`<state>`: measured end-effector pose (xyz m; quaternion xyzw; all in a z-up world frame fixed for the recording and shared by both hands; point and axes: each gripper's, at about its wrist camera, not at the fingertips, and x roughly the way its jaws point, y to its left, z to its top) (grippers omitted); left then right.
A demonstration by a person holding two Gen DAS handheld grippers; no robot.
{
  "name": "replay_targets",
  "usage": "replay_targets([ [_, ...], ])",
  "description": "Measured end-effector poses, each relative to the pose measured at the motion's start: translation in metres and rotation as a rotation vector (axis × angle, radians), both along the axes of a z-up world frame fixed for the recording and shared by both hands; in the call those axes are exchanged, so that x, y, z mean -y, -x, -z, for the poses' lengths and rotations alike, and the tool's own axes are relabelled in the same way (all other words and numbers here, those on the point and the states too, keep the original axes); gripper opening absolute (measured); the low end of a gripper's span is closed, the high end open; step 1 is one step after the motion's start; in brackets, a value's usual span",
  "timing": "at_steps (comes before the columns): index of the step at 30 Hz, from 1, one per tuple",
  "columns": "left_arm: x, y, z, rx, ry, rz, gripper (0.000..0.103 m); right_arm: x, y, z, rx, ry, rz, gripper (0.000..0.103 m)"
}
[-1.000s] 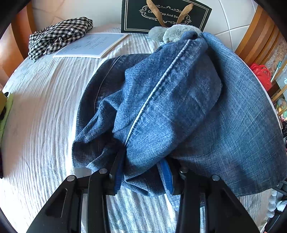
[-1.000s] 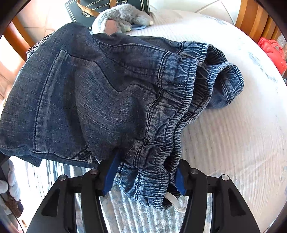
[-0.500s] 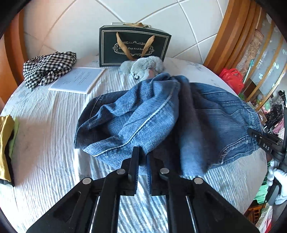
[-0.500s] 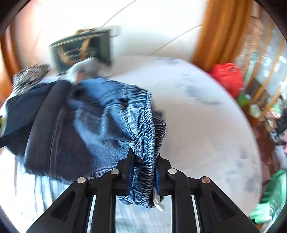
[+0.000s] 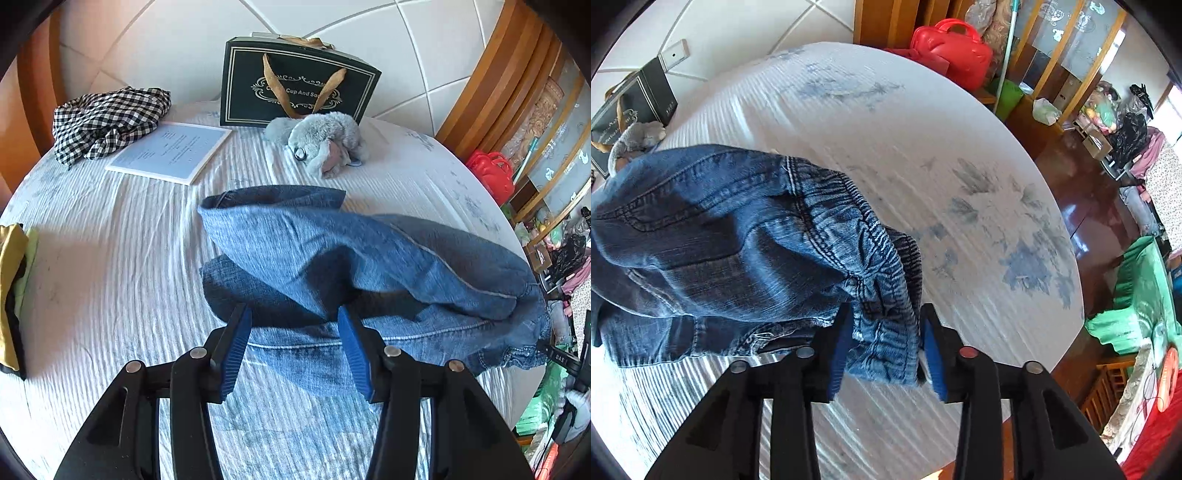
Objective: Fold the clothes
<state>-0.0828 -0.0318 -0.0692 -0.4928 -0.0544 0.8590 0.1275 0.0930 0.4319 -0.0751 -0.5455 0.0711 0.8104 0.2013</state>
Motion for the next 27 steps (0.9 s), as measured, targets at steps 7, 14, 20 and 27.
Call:
replay_targets([
  [7,0.012,0.039,-0.027,-0.063,-0.008,-0.036,0.055,-0.006,0.035,-0.079,-0.191,0.008,-0.058,0.073],
  [14,-0.008,0.090,-0.026,-0.051,0.048,-0.005,0.062,-0.021,0.089,-0.065,-0.168,0.009,-0.113,0.085],
  [20,-0.029,0.111,0.048,0.126,0.142,0.029,0.062,-0.018,0.141,-0.019,-0.072,0.057,-0.224,0.095],
  [27,-0.021,0.060,0.086,0.143,0.197,-0.033,0.008,-0.006,0.161,0.027,0.038,0.040,-0.228,0.054],
])
